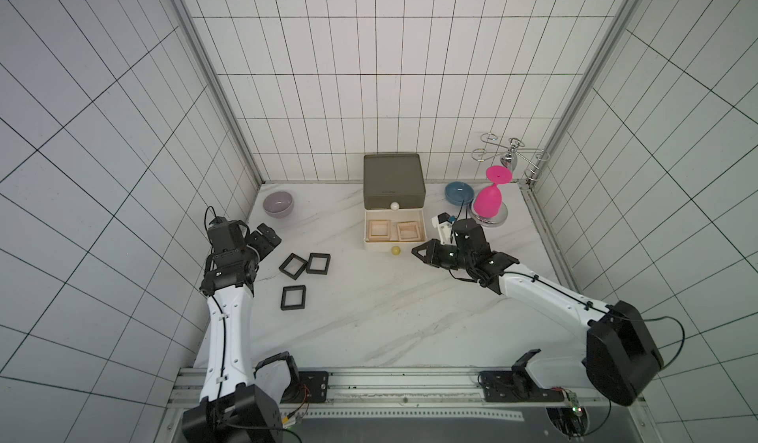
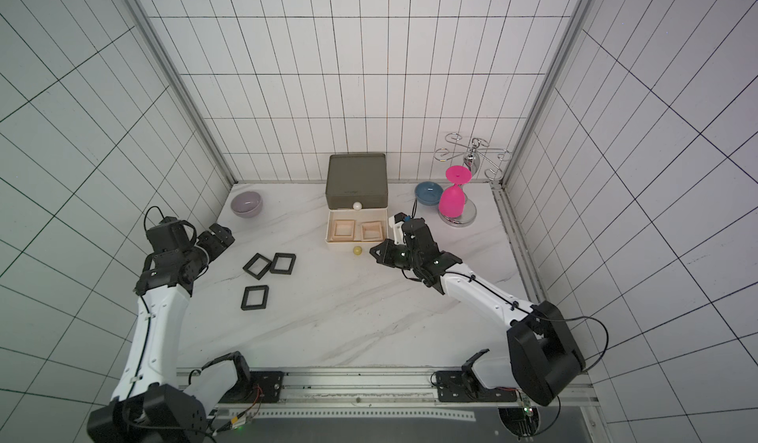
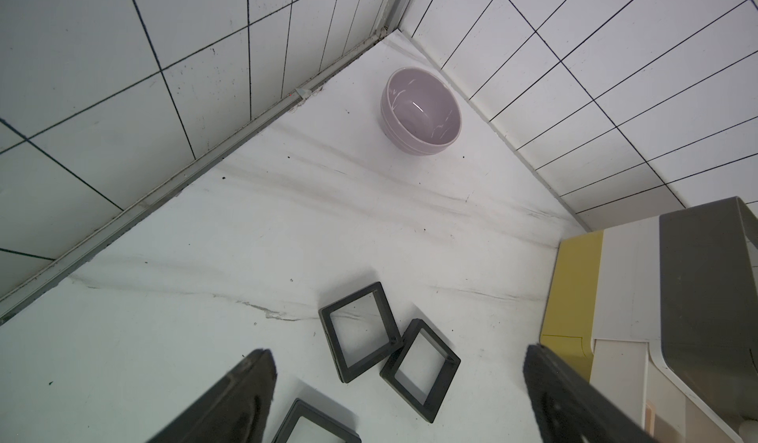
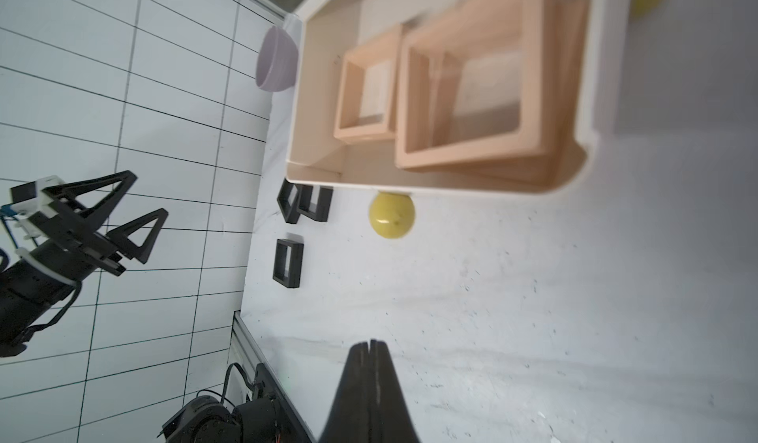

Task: Place the brooch boxes into the drawer by color
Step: Close the drawer in the storage box.

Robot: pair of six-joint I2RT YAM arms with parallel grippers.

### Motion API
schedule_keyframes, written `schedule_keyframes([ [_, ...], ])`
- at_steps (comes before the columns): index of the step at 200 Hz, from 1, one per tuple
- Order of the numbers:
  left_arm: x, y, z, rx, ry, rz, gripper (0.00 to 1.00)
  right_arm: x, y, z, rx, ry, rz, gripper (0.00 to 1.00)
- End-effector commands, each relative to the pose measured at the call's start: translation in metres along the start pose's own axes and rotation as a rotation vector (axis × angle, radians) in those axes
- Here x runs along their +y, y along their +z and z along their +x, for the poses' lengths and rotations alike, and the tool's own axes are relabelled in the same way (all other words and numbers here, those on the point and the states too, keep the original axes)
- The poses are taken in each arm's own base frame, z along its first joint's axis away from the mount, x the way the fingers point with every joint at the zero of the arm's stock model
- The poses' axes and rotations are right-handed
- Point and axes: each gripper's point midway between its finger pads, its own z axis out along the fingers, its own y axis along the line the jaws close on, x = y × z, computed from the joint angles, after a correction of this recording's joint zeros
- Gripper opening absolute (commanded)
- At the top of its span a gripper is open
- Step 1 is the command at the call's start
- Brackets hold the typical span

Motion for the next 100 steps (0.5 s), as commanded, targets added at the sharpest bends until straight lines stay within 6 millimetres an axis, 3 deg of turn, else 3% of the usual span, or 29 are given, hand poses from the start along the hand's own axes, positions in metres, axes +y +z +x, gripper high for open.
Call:
schedule_keyframes([
  [1, 0.001, 0.003, 0.001, -0.002, 0.01, 0.004, 0.98, 0.003, 0.001, -0.014, -0.083, 0.024, -0.029, 0.0],
  [56, 0.0, 0.003, 0.001, 0.0, 0.012, 0.009, 0.98, -0.015, 0.025, -0.034, -0.118, -0.012, 0.057, 0.0],
  [100, 0.0, 0.003, 0.002, 0.002, 0.012, 0.01, 0.98, -0.013, 0.046, -0.054, -0.147, -0.055, 0.071, 0.0],
])
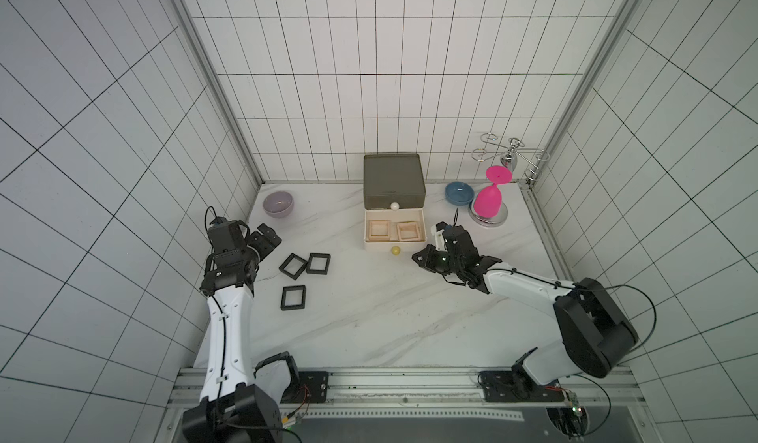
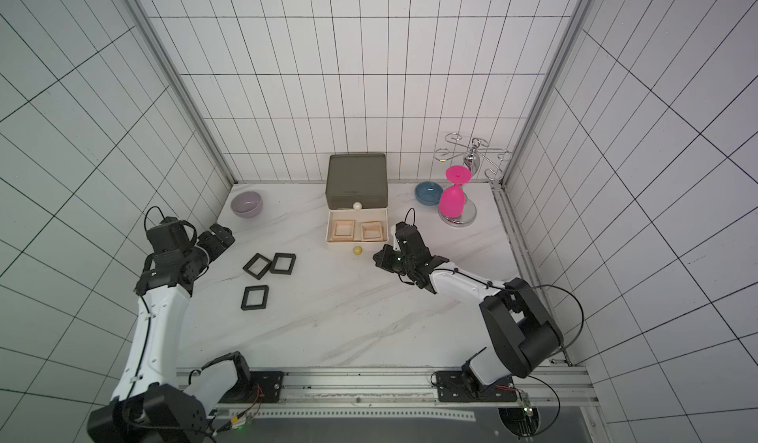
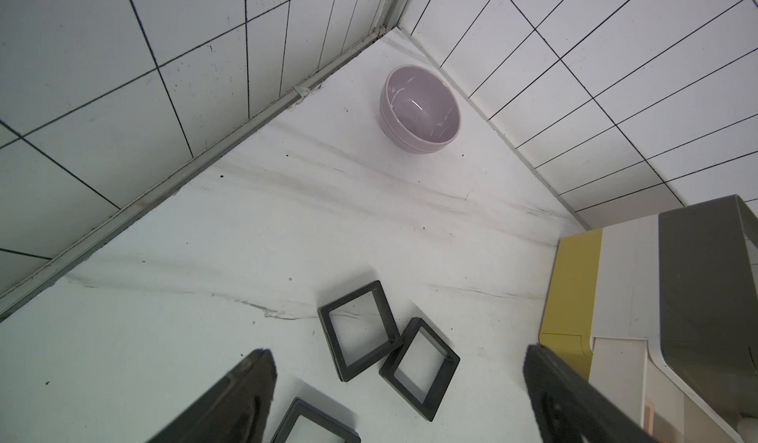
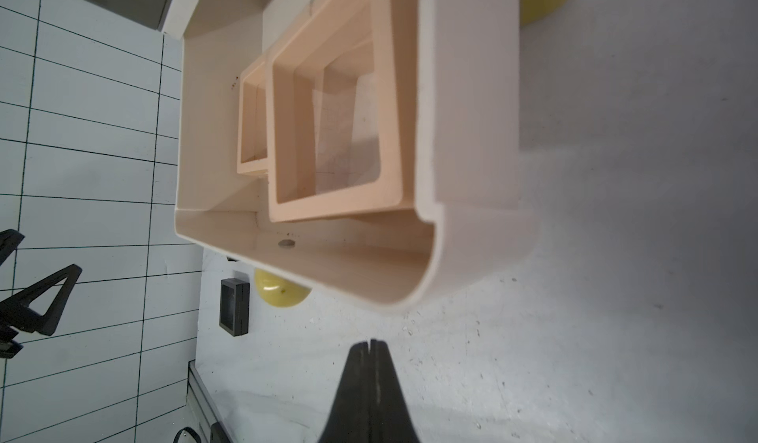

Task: Place the brooch boxes into the drawer by color
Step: Close the drawer in the storage box.

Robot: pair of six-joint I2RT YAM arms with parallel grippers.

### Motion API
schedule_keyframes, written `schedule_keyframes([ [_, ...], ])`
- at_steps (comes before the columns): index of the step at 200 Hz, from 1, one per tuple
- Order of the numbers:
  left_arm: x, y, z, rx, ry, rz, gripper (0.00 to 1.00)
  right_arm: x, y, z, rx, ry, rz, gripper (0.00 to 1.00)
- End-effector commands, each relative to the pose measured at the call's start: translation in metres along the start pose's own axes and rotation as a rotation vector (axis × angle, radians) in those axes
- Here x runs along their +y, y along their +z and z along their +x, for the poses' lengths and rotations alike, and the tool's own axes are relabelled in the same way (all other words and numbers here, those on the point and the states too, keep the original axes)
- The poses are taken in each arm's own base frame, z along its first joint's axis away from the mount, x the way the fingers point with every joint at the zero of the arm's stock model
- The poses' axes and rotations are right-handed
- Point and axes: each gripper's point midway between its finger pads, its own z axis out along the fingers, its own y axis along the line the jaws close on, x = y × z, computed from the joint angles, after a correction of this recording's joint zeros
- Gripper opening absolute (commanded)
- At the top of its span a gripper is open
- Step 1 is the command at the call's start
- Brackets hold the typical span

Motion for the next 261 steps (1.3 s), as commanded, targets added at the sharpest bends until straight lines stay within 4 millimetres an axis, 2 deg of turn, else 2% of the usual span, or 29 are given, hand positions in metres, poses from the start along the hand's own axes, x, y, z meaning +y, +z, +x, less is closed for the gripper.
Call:
schedule_keyframes([
  [1, 0.0, 0.002, 0.0, -0.002, 0.012, 0.007, 0.98, 0.024, 0.003, -0.037, -0.1, -0.064, -0.04, 0.0],
  [85, -0.001, 0.002, 0.001, 0.002, 0.013, 0.017, 0.98, 0.044, 0.027, -0.071, -0.137, -0.11, -0.045, 0.0],
  [132, -0.002, 0.003, 0.001, 0.002, 0.015, 0.018, 0.98, 0.046, 0.038, -0.083, -0.143, -0.122, -0.021, 0.0],
  [159, -0.001, 0.002, 0.0, -0.001, 0.016, 0.016, 0.98, 0.052, 0.024, -0.082, -0.158, -0.123, -0.039, 0.0],
  [199, -0.002, 0.003, 0.002, 0.004, 0.016, 0.019, 0.98, 0.056, -0.016, -0.068, -0.153, -0.118, -0.102, 0.0],
  [233, -0.003, 0.003, 0.002, 0.006, 0.018, 0.026, 0.98, 0.033, -0.037, -0.049, -0.12, -0.098, -0.047, 0.0],
  [261, -0.003, 0.003, 0.002, 0.007, 0.019, 0.028, 0.98, 0.016, -0.041, -0.049, -0.135, -0.087, 0.002, 0.0],
])
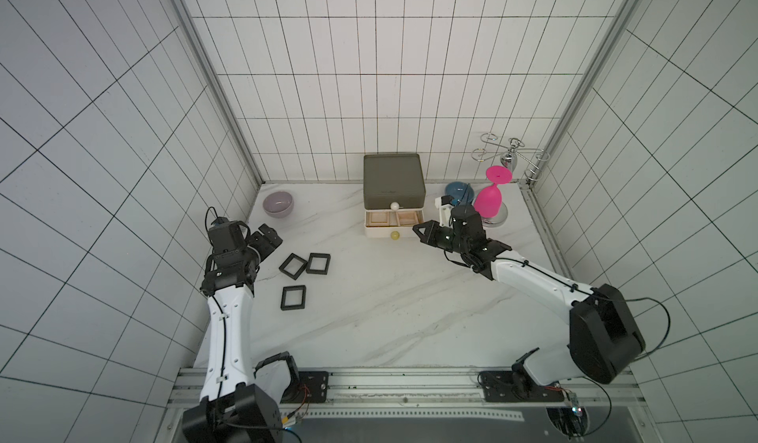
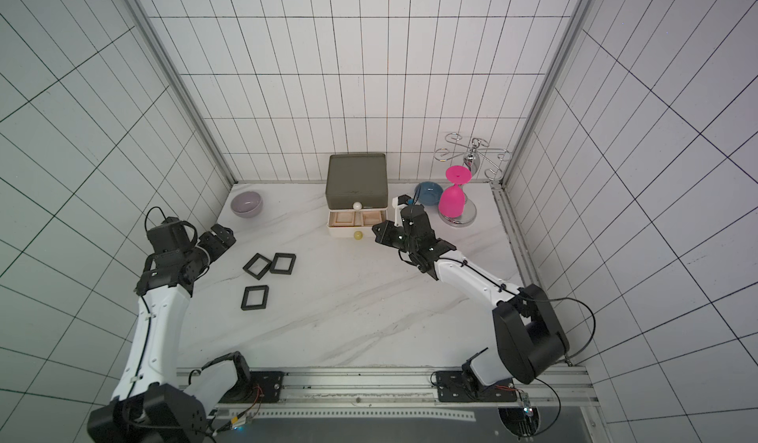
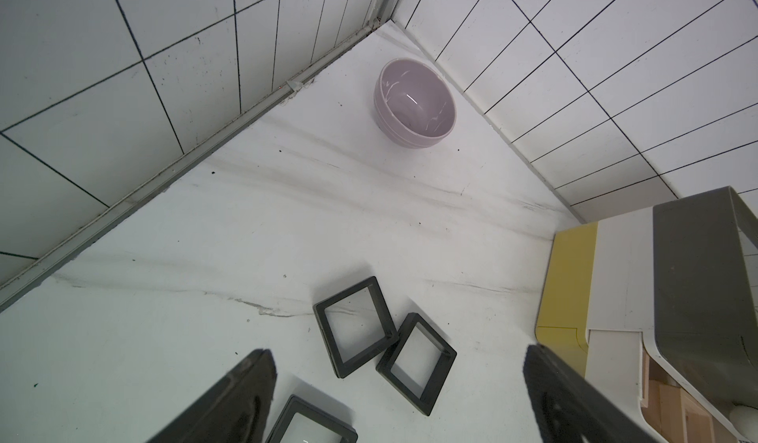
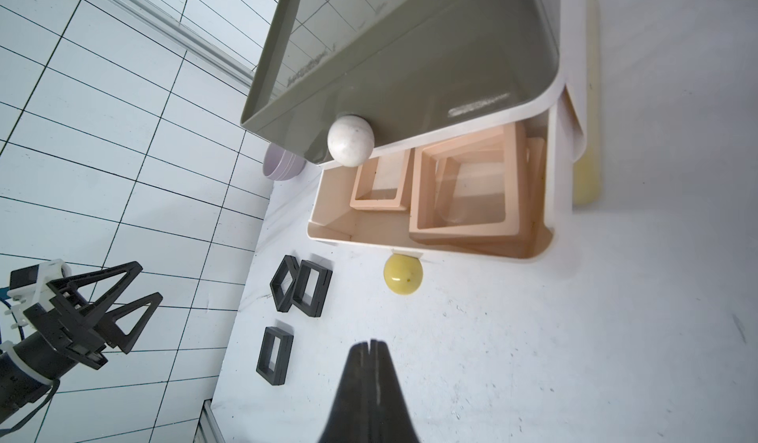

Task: Place the brooch boxes into the drawer by color
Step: Close the drawer in the storage box.

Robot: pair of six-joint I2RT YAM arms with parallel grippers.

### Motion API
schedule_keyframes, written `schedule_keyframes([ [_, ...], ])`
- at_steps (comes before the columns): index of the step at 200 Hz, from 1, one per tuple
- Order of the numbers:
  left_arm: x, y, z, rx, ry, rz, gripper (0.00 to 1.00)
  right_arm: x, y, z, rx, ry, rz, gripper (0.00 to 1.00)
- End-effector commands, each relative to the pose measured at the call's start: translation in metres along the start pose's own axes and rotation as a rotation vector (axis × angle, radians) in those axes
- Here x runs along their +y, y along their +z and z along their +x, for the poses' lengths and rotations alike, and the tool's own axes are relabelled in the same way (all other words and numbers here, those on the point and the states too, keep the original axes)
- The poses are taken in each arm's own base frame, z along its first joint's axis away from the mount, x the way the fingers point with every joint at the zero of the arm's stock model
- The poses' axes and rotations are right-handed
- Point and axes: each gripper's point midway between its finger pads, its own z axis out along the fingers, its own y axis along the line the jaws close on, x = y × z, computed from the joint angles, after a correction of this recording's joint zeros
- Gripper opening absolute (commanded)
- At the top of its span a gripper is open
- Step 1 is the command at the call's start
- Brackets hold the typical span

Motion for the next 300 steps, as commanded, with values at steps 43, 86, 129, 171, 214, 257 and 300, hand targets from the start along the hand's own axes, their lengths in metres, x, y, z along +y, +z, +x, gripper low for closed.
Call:
schedule_keyframes([
  [43, 0.0, 0.003, -0.001, -0.004, 0.014, 0.008, 0.98, -0.054, 0.011, 0.004, 0.015, 0.065, 0.113, 0.0],
  [86, 0.0, 0.003, 0.0, -0.004, 0.015, 0.007, 0.98, -0.064, 0.039, -0.009, 0.024, 0.065, 0.128, 0.0],
  [129, -0.002, 0.004, 0.0, 0.004, 0.014, 0.017, 0.98, -0.066, 0.057, -0.022, 0.002, 0.084, 0.117, 0.0],
  [171, -0.002, 0.003, 0.0, 0.0, 0.016, 0.02, 0.98, -0.07, 0.068, -0.034, -0.021, 0.099, 0.11, 0.0],
  [214, -0.003, 0.002, 0.0, 0.002, 0.017, 0.026, 0.98, -0.072, 0.082, -0.051, -0.044, 0.11, 0.095, 0.0],
  [257, -0.003, 0.002, 0.001, 0.002, 0.019, 0.026, 0.98, -0.073, 0.099, -0.066, -0.066, 0.13, 0.069, 0.0],
  [300, -0.002, 0.001, 0.0, -0.002, 0.026, 0.018, 0.98, -0.077, 0.108, -0.074, -0.083, 0.163, 0.047, 0.0],
])
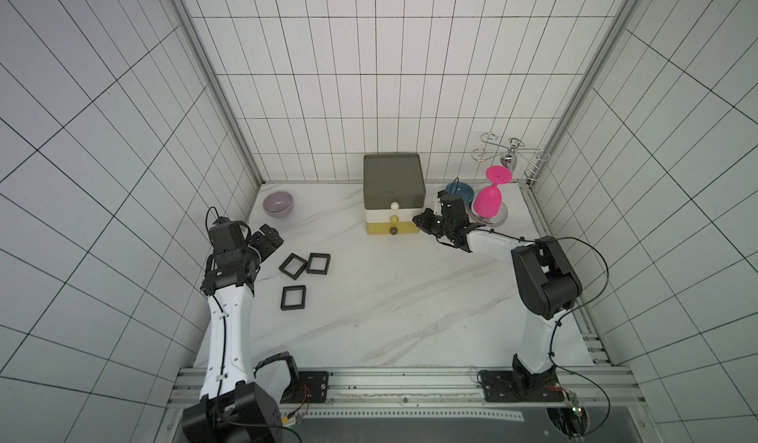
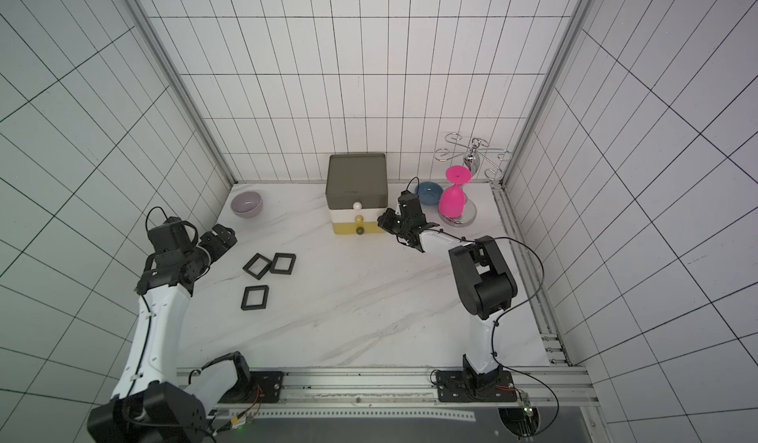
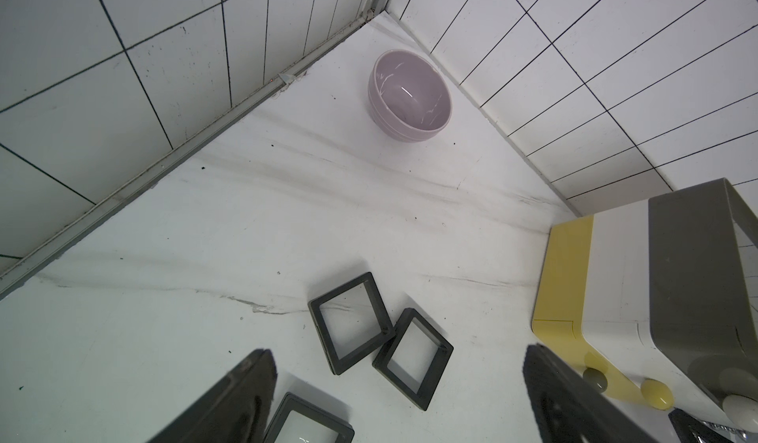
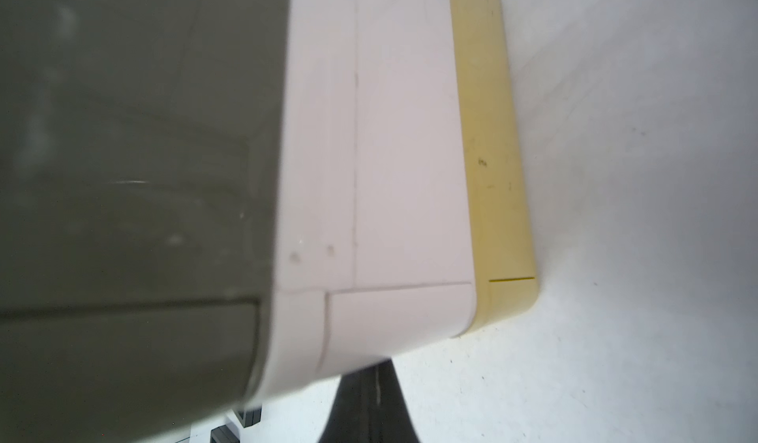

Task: Place the brooch boxes into the drawer by color
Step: Close the drawer in the storage box.

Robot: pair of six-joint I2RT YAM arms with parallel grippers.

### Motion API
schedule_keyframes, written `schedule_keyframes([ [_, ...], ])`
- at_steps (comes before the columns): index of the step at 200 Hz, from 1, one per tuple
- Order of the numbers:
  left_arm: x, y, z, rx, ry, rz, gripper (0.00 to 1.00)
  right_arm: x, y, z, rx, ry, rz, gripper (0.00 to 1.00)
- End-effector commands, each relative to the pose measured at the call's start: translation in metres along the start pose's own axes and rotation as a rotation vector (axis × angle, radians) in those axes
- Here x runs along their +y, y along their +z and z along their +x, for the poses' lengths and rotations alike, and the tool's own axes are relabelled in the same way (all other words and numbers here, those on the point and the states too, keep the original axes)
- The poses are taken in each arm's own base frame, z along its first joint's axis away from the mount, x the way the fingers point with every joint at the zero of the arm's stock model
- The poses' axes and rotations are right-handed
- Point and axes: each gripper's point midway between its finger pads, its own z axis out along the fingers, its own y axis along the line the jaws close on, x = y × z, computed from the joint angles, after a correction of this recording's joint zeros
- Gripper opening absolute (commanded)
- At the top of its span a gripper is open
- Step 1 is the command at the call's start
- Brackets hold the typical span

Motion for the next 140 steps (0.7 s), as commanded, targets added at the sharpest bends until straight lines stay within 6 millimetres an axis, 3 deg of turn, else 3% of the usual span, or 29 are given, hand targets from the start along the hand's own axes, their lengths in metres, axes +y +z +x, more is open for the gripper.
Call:
schedule_keyframes([
  [1, -0.001, -0.001, -0.003, -0.017, 0.023, 0.006, 0.98, 0.019, 0.002, -0.034, -0.084, 0.003, -0.068, 0.0],
  [24, -0.002, -0.002, -0.004, -0.022, 0.026, 0.011, 0.98, 0.019, -0.003, -0.026, -0.071, 0.005, -0.085, 0.03],
  [71, -0.004, -0.001, -0.003, -0.015, 0.022, 0.021, 0.98, 0.017, -0.038, 0.0, -0.102, 0.135, -0.192, 0.48],
  [83, -0.004, -0.001, -0.003, -0.013, 0.022, 0.025, 0.98, 0.016, -0.045, 0.007, -0.116, 0.192, -0.238, 0.55],
  [102, -0.005, -0.001, -0.003, -0.013, 0.019, 0.03, 0.98, 0.02, -0.048, 0.017, -0.128, 0.255, -0.299, 0.6],
  [140, -0.005, 0.0, -0.002, -0.01, 0.018, 0.031, 0.98, 0.03, -0.029, 0.039, -0.105, 0.282, -0.323, 0.59],
])
